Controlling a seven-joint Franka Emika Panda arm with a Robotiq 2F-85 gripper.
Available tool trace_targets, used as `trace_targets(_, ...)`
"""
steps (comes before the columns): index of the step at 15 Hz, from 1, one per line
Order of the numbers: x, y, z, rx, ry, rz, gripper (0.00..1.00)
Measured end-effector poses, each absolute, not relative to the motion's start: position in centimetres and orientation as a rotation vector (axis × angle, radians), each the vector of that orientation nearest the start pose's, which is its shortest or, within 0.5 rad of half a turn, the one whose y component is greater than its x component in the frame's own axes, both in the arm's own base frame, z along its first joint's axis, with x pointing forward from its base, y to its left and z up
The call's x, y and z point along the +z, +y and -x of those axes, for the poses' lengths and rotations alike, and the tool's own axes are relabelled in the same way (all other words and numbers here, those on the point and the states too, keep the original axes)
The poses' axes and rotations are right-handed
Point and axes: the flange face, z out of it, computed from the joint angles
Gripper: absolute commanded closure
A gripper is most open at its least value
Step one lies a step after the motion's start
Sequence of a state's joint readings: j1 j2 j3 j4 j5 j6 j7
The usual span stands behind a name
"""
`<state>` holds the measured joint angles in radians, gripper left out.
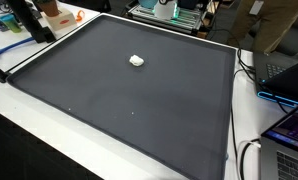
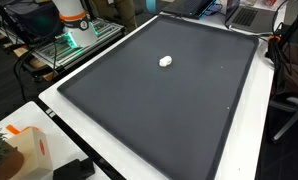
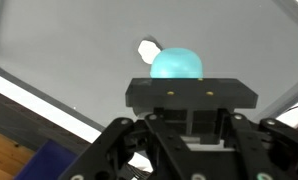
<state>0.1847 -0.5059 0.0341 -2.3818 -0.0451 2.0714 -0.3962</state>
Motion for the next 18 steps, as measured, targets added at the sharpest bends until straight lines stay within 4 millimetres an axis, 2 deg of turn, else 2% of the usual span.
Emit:
trace_targets(2,52.2,9.1,-40.8,-0.295,-0.992,3.046,0.53)
trace_targets(3,52.3,9.4,-40.7,-0.297,-0.997,3.046,0.78)
trace_targets(5,52.4,9.6,-40.7,-0.31,-1.032,3.043,0.78)
trace_targets(7,52.2,9.3,-41.2,-0.327,-1.175,3.026,0.78)
trace_targets(12,49.0,9.1,-42.8,-0.209,-1.574,2.889,0.78)
trace_targets(15,47.4,8.9,-44.2,-0.244,-1.721,2.727,0.78)
trace_targets(16,46.7,8.5,-44.8,-0.263,-1.72,2.69,0.53)
trace_targets(18,46.0,8.1,-45.3,-0.247,-1.712,2.687,0.53)
